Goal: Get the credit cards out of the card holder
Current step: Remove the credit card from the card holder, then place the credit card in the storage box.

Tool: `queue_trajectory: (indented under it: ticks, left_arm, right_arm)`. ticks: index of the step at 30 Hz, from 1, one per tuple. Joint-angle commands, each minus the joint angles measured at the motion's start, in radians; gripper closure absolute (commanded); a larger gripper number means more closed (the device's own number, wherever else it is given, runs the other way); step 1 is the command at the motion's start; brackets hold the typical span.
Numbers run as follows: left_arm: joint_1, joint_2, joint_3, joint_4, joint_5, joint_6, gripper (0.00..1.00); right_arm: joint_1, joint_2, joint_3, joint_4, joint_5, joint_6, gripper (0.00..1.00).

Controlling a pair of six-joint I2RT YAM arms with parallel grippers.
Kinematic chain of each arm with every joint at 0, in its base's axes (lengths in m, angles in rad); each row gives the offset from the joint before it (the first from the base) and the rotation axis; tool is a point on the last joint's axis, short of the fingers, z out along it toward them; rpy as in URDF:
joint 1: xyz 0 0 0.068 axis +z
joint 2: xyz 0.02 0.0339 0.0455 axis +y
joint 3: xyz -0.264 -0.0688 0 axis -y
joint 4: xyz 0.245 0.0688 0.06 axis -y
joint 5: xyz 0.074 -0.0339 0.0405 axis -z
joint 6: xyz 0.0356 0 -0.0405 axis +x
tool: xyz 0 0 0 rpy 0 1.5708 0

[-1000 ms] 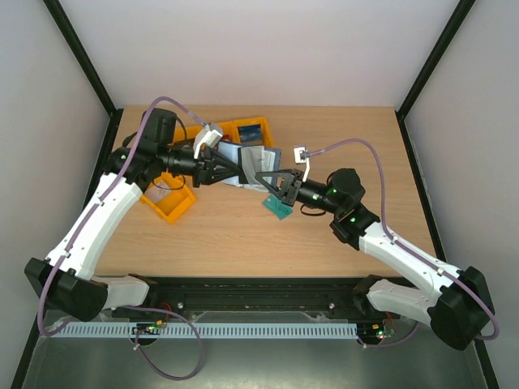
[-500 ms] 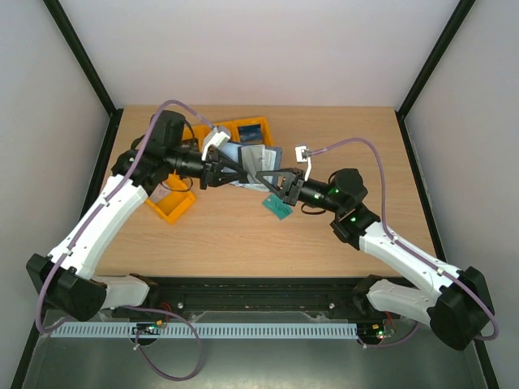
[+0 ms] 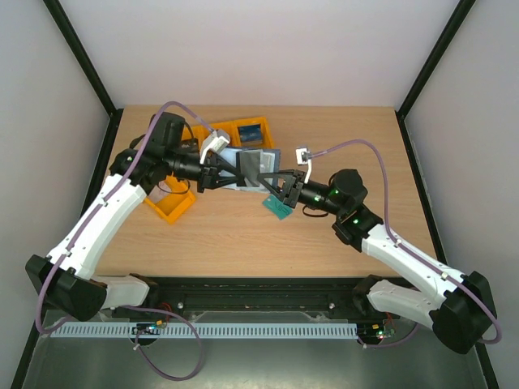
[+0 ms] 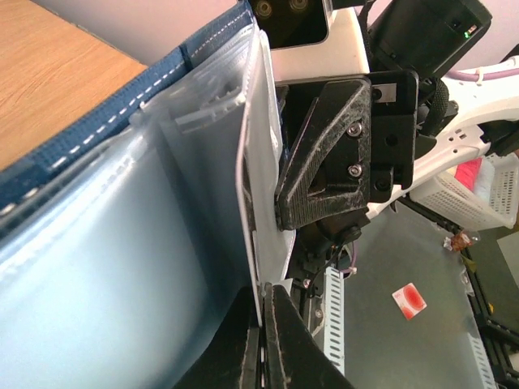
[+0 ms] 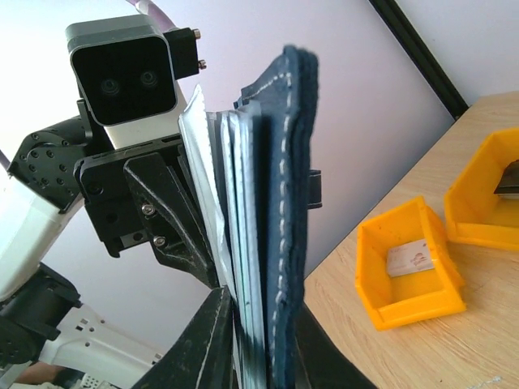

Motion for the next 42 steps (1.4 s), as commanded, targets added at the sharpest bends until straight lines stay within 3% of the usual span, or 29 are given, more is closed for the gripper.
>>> queue_trajectory:
  ticks: [1, 3, 7, 21, 28, 30, 35, 39, 42]
  left_arm:
    - [0.01, -0.018, 0.029, -0.039, -0.002, 0.039, 0.98]
    - [0.01, -0.018, 0.034, -0.04, -0.003, 0.039, 0.98]
    - [0.012, -0.017, 0.047, -0.064, -0.009, 0.053, 0.98]
    - [0.089, -0.013, 0.043, -0.185, -0.07, 0.205, 0.98]
    - [0.147, -0.007, 0.006, -0.204, -0.075, 0.26, 0.98]
    - [0.148, -0.007, 0.006, -0.183, -0.185, 0.269, 0.98]
    - [0.154, -0.016, 0.029, -0.076, -0.643, 0.322, 0.98]
    - [0.144, -0.001, 0.032, -0.016, -0.983, 0.442, 0.98]
    - [0.122, -0.016, -0.055, 0.156, -1.256, 0.571, 0.98]
  right_arm:
    - [0.0, -0.031, 0.029, 0.002, 0.013, -0.022, 0.85]
    - [0.0, -0.031, 0.031, -0.003, 0.014, -0.023, 0.86]
    - [0.0, -0.03, 0.039, -0.026, 0.022, -0.034, 0.98]
    - [-0.043, -0.081, 0.081, -0.255, 0.092, -0.134, 0.98]
    - [-0.101, -0.079, 0.046, -0.225, 0.068, -0.097, 0.98]
    - [-0.106, -0.081, 0.041, -0.237, 0.094, -0.099, 0.98]
    - [-0.115, -0.06, 0.028, -0.215, 0.081, -0.081, 0.98]
    - [-0.115, -0.04, 0.018, -0.182, 0.071, -0.078, 0.98]
    - [-0.125, -0.04, 0.015, -0.181, 0.071, -0.094, 0.98]
